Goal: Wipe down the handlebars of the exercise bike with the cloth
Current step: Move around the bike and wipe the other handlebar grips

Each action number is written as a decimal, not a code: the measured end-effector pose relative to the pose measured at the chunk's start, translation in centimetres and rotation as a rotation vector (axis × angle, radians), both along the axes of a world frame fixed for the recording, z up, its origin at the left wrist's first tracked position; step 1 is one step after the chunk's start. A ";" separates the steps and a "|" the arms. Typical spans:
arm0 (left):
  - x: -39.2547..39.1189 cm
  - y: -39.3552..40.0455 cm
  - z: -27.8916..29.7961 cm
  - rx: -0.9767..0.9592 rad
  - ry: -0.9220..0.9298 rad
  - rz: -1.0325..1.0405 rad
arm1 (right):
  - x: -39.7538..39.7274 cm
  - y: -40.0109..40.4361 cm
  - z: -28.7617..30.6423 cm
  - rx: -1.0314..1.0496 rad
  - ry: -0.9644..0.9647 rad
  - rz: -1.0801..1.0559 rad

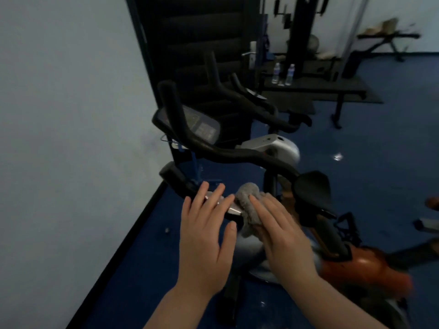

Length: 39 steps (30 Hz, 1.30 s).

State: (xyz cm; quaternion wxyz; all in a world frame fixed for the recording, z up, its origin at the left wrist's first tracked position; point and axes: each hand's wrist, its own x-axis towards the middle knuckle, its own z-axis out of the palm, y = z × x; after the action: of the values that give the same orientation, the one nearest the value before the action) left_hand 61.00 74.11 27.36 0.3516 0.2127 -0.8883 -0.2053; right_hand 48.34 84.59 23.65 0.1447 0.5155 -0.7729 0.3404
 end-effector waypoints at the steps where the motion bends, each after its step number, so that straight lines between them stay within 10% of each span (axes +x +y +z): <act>1: -0.4 0.4 -0.4 -0.003 -0.021 -0.001 | 0.1 0.4 -0.2 0.011 -0.059 -0.033; 15: -5.5 8.8 -4.9 0.155 -0.149 -0.212 | -1.6 9.1 -2.1 0.125 -0.686 -0.134; 24: -14.3 21.4 -9.0 0.321 -0.411 -0.476 | -8.2 29.8 -6.6 0.624 -0.633 -0.585; 39: -28.7 41.9 -13.8 0.256 -0.655 -0.623 | -17.4 54.3 -6.9 0.704 -0.644 -0.904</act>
State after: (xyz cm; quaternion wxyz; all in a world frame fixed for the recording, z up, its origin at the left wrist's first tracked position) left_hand 32.33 116.01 13.54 -0.0545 0.0313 -0.9415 -0.3310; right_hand 30.92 138.87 16.75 -0.1422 0.0288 -0.9833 0.1101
